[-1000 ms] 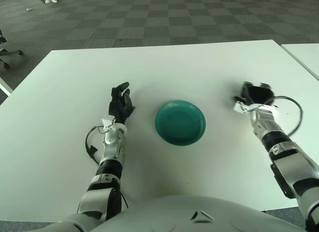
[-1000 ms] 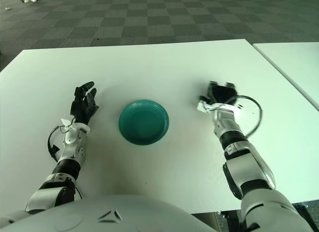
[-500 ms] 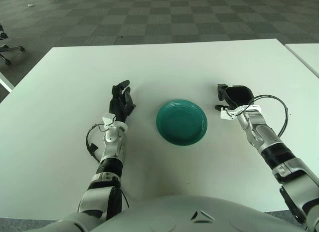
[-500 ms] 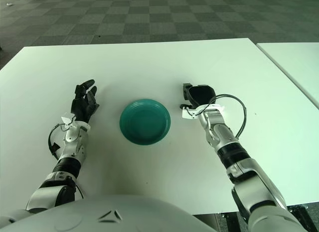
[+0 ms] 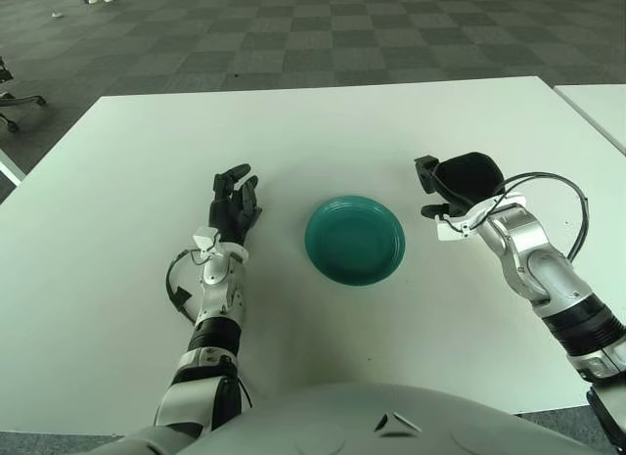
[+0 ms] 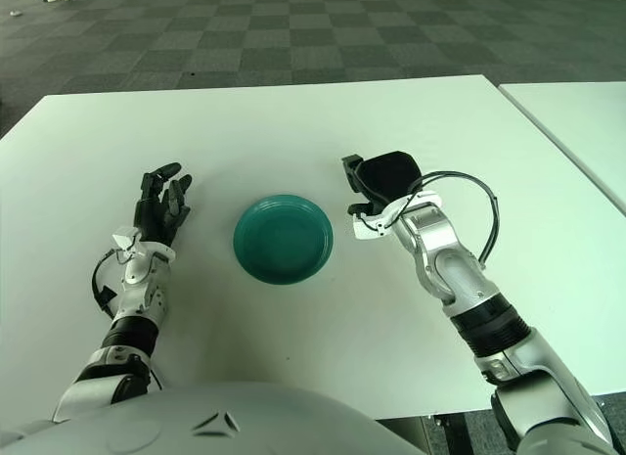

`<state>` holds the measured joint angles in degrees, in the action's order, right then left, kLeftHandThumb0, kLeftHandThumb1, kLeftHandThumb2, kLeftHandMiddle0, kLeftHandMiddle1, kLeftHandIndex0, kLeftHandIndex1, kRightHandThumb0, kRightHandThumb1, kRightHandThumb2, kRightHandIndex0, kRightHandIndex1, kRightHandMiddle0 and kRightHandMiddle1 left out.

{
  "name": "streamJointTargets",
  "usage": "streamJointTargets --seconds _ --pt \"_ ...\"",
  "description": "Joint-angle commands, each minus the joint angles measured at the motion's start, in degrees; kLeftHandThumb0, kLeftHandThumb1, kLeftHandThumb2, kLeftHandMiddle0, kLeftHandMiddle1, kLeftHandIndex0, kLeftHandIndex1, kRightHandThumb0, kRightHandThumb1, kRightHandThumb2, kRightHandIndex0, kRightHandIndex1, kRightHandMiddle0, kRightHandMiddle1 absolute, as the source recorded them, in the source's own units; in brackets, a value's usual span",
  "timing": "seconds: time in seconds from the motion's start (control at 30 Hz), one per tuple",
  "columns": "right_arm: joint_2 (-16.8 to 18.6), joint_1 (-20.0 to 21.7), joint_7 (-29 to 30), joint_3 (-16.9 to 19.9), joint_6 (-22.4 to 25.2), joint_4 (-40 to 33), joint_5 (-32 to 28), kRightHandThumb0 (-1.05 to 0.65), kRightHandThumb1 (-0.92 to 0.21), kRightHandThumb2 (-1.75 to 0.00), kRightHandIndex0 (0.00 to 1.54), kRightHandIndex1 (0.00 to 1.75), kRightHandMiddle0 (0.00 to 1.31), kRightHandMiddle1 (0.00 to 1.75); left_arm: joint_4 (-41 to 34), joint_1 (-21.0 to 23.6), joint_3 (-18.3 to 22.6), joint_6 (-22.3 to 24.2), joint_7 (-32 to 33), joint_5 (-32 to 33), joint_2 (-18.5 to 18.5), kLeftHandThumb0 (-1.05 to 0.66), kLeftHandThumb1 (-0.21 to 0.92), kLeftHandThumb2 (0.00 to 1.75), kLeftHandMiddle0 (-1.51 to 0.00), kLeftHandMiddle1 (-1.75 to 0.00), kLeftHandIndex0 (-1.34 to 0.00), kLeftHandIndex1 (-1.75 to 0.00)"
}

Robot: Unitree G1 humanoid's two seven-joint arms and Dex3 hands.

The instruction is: Put the charger into the plate.

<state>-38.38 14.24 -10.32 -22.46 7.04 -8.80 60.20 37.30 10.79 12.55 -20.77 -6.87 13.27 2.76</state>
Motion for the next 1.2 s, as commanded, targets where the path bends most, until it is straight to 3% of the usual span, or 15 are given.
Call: streamJointTargets --seconds 0.0,0.43,0.87,1.17 --pt "-0.7 -1.1 -1.4 0.8 -1.2 -0.2 0.0 -0.41 -0.55 -1.02 0.90 1.75 0.43 1.75 3.6 -3.5 0.5 2.1 -0.3 0.7 0.8 -0.63 0.91 0.50 -0.17 -0.88 -0.05 -1.48" --pt "-0.8 -1.5 0.0 2.0 -5.0 -2.0 0.8 -0.41 -0.57 -0.94 0.97 1.75 0.46 1.68 3.7 -3.5 0.7 2.1 -0.4 0.6 0.9 -0.63 0.91 0.49 -0.17 -0.88 -0.05 -1.48" --pt "1.1 1.5 3.6 1.9 -9.4 -2.4 3.5 -0.42 -0.52 -1.02 1.07 1.75 0.48 1.70 4.3 -3.0 1.0 2.0 -0.6 0.6 0.7 -0.63 0.91 0.49 -0.17 -0.88 -0.05 -1.48" --pt "2.4 3.0 4.9 2.3 -10.4 0.0 2.3 -0.42 -0.52 -0.94 1.12 1.75 0.57 1.58 4.4 -3.0 1.1 2.0 -0.7 0.6 0.6 -0.63 0.91 0.48 -0.17 -0.88 -0.05 -1.48"
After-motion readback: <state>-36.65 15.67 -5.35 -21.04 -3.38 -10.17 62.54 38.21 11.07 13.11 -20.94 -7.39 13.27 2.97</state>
